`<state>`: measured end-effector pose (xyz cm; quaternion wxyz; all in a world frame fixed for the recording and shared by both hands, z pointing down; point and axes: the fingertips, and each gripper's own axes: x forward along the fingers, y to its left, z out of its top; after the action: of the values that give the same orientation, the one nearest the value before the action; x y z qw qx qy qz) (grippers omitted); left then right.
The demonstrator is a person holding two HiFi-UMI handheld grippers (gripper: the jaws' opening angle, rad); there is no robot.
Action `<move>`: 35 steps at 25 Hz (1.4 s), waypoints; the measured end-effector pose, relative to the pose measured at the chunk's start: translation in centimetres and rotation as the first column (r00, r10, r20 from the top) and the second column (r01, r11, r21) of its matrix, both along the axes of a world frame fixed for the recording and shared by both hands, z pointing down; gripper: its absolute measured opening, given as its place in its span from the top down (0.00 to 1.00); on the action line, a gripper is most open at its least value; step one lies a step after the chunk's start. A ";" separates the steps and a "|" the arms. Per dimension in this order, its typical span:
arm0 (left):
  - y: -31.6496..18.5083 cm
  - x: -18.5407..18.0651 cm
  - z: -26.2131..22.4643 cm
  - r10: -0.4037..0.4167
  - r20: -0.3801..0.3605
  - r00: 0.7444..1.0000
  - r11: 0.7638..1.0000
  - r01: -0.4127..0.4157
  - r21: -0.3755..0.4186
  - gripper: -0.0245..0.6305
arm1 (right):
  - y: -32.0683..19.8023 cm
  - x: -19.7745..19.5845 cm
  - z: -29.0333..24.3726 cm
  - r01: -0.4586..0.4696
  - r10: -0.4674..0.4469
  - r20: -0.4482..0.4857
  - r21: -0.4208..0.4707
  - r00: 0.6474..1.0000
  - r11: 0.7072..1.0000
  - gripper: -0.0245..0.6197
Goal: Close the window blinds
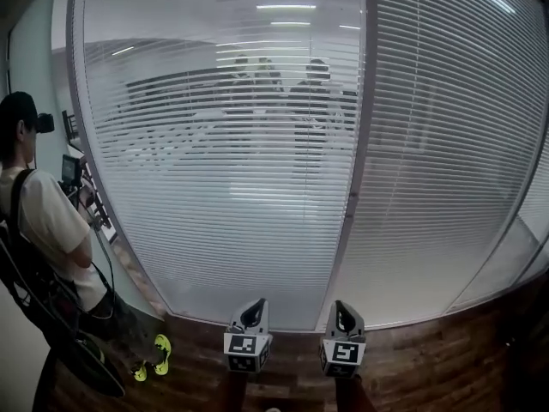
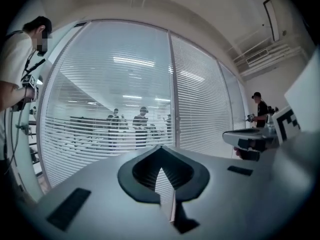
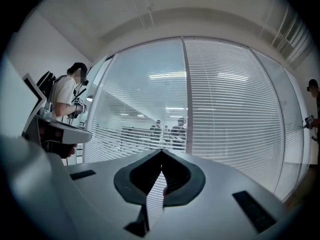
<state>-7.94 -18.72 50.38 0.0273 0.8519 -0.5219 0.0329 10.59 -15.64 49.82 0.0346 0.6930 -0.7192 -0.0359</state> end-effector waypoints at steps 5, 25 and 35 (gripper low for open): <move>-2.4 2.1 0.4 0.093 -0.027 0.995 0.996 -0.092 0.019 0.96 | -2.6 0.7 -0.1 -0.045 0.045 -0.015 0.028 0.999 0.999 0.96; -9.0 6.1 0.5 0.126 -0.021 0.992 0.992 -0.126 0.020 0.96 | -8.6 6.9 0.6 -0.118 0.118 0.015 0.049 0.993 0.992 0.96; -13.8 9.3 0.1 0.075 0.005 0.997 0.997 -0.075 0.022 0.96 | -13.6 8.2 -0.4 -0.047 0.046 0.011 0.096 0.999 0.994 0.96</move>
<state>1.32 -32.53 50.52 0.0156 0.8712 -0.4898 0.0298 18.83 -29.29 49.43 -0.0010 0.7106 -0.7005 -0.0665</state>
